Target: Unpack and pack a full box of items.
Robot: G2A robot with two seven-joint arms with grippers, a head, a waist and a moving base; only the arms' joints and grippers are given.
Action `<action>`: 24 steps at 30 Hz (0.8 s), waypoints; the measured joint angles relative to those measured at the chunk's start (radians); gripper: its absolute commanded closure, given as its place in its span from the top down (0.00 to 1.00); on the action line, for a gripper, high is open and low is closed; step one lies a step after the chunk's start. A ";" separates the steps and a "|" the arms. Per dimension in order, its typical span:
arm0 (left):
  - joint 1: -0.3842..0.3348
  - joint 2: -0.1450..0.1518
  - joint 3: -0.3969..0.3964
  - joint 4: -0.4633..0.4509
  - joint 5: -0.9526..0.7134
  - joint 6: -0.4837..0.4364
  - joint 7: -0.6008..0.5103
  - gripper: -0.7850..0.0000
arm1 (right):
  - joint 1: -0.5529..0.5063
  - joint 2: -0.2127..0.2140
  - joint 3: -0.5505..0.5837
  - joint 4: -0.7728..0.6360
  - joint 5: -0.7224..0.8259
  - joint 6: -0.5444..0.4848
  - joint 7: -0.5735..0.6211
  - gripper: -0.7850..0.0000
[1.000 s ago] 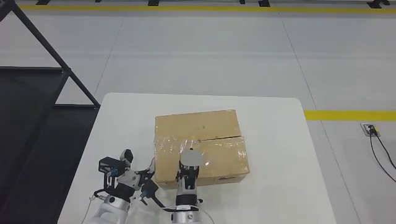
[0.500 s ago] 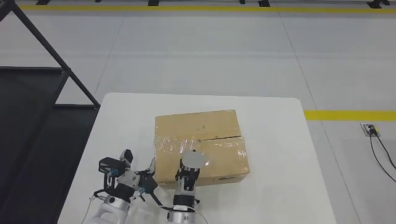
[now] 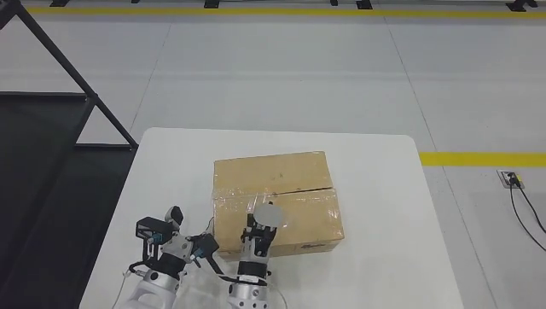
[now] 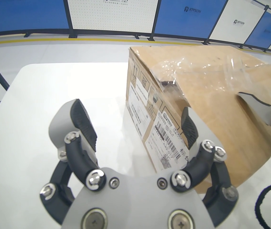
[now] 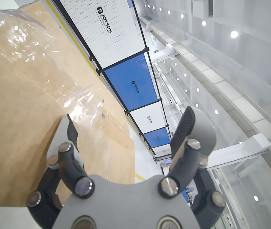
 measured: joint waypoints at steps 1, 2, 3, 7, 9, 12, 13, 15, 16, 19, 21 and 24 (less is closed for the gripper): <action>0.000 0.000 0.000 0.000 0.000 0.000 -0.001 1.00 | -0.002 -0.003 0.006 0.002 -0.002 0.009 0.000 1.00; 0.000 0.000 0.000 0.000 0.000 0.000 -0.002 1.00 | -0.004 -0.006 0.012 0.005 -0.006 0.018 0.002 1.00; 0.000 0.001 0.000 0.000 0.001 0.001 -0.003 1.00 | -0.007 -0.010 0.019 0.007 -0.013 0.028 0.004 1.00; -0.001 0.002 0.000 0.000 0.001 0.000 -0.006 1.00 | -0.012 -0.020 0.037 0.010 -0.016 0.038 0.003 1.00; -0.002 0.002 0.001 0.001 0.000 -0.002 -0.008 1.00 | -0.015 -0.023 0.046 0.006 -0.016 0.036 0.000 1.00; -0.005 0.003 0.002 0.001 0.002 -0.002 -0.009 1.00 | -0.028 -0.024 0.063 -0.009 -0.015 0.030 -0.010 1.00; -0.005 0.003 0.003 0.001 0.002 -0.003 -0.009 1.00 | -0.033 -0.024 0.068 -0.015 -0.015 0.029 -0.013 1.00; -0.008 0.004 0.004 0.001 0.001 -0.003 -0.010 1.00 | -0.043 -0.025 0.082 -0.026 -0.015 0.025 -0.022 1.00; -0.008 0.004 0.005 0.001 0.001 -0.003 -0.010 1.00 | -0.048 -0.025 0.087 -0.029 -0.015 0.023 -0.027 0.90; -0.009 0.004 0.006 0.001 0.001 -0.001 -0.008 1.00 | -0.061 -0.028 0.099 -0.039 -0.015 0.009 -0.047 0.38; -0.009 0.004 0.007 0.001 0.000 0.000 -0.006 1.00 | -0.070 -0.030 0.107 -0.044 -0.015 -0.002 -0.063 0.34; -0.010 0.005 0.007 0.003 -0.002 0.002 -0.005 1.00 | -0.082 -0.034 0.121 -0.053 -0.006 -0.018 -0.090 0.18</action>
